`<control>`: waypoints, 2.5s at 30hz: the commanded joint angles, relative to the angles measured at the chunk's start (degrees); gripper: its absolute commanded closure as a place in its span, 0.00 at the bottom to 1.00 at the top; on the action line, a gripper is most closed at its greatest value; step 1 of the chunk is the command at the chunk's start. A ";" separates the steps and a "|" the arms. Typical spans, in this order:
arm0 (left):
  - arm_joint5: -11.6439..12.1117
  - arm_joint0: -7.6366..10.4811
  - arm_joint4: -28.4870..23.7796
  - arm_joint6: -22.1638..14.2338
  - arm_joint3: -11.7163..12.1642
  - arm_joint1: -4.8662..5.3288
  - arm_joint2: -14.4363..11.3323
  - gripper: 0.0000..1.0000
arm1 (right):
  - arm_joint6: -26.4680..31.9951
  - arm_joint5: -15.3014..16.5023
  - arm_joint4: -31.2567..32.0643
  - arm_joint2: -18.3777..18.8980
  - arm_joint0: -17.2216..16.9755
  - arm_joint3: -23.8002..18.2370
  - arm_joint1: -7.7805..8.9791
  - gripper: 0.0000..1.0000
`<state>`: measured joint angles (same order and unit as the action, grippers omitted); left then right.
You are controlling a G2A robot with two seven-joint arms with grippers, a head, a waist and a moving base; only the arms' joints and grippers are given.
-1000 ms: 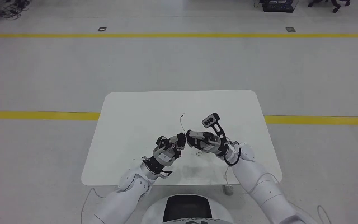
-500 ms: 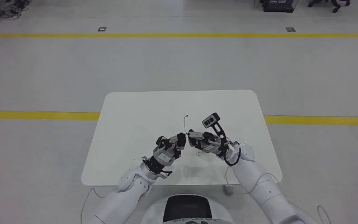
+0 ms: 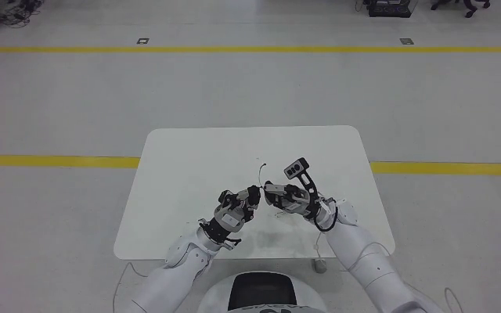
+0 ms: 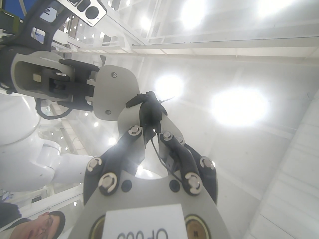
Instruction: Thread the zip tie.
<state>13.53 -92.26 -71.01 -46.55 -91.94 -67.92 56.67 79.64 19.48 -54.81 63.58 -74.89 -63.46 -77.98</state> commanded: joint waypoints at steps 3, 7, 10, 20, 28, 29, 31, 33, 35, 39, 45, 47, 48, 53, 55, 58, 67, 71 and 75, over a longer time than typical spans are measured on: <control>0.00 0.00 0.00 0.00 0.00 0.00 0.00 1.00 | 0.00 0.00 0.08 0.15 -0.15 0.10 0.00 1.00; 0.00 0.00 0.00 0.00 0.00 0.00 0.00 1.00 | 0.00 0.00 0.05 0.20 -0.23 0.15 0.00 1.00; 0.00 0.00 0.00 0.00 0.00 0.00 0.00 1.00 | 0.00 0.00 0.08 0.23 -0.27 0.19 0.02 1.00; 0.00 0.00 0.00 0.00 0.00 0.00 0.00 1.00 | 0.00 0.00 -0.13 0.24 -0.55 0.59 0.14 1.00; 0.00 0.00 0.00 0.00 0.00 0.00 0.00 1.00 | 0.00 0.00 -0.30 0.16 -0.70 0.76 0.23 1.00; 0.00 0.00 0.00 0.00 0.00 0.00 0.00 1.00 | 0.00 0.00 -0.32 0.16 -0.73 0.76 0.25 1.00; 0.00 0.00 0.00 0.00 0.00 0.00 0.00 1.00 | 0.00 0.00 -0.35 0.17 -0.78 0.77 0.28 1.00; 0.00 0.00 0.00 0.00 0.00 0.00 0.00 1.00 | 0.00 0.00 -0.40 0.16 -0.82 0.78 0.32 1.00; 0.00 0.00 0.00 0.00 0.00 0.00 0.00 1.00 | 0.00 0.00 -0.43 0.13 -0.85 0.81 0.34 1.00; 0.00 0.00 0.00 0.00 0.00 0.00 0.00 1.00 | 0.00 0.00 -0.49 0.04 -0.86 0.92 0.37 1.00; 0.00 0.00 0.00 0.00 0.00 0.00 0.00 1.00 | 0.00 0.00 -0.59 -0.08 -0.81 1.20 0.36 1.00; 0.00 0.00 0.00 0.00 0.00 0.00 0.00 1.00 | 0.00 0.00 -0.61 -0.13 -0.81 1.30 0.34 1.00; 0.00 0.00 0.00 0.00 0.00 0.00 0.00 1.00 | 0.00 0.00 -0.62 -0.16 -0.81 1.36 0.33 1.00; 0.00 0.00 0.00 0.00 0.00 0.00 0.00 1.00 | 0.00 0.00 -0.72 -0.22 -0.74 1.73 0.28 1.00; 0.00 0.00 0.00 0.00 0.00 0.00 0.00 1.00 | 0.00 0.00 -0.75 -0.24 -0.73 1.80 0.26 1.00; 0.00 0.00 0.00 0.00 0.00 0.00 0.00 1.00 | 0.00 0.00 -0.78 -0.27 -0.72 1.87 0.23 1.00; 0.00 0.00 0.00 0.00 0.00 0.00 0.00 1.00 | 0.00 0.00 -0.72 -0.37 -0.70 2.32 0.18 1.00; 0.00 0.00 0.00 0.00 0.00 0.00 0.00 1.00 | 0.00 0.00 -0.73 -0.39 -0.68 2.48 0.18 1.00; 0.00 0.00 0.00 0.00 0.00 0.00 0.00 1.00 | 0.00 0.00 -0.69 -0.42 -0.69 2.65 0.20 1.00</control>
<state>13.53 -92.26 -71.01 -46.55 -91.94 -67.92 56.67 79.64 19.48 -55.53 63.17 -75.58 -60.86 -77.79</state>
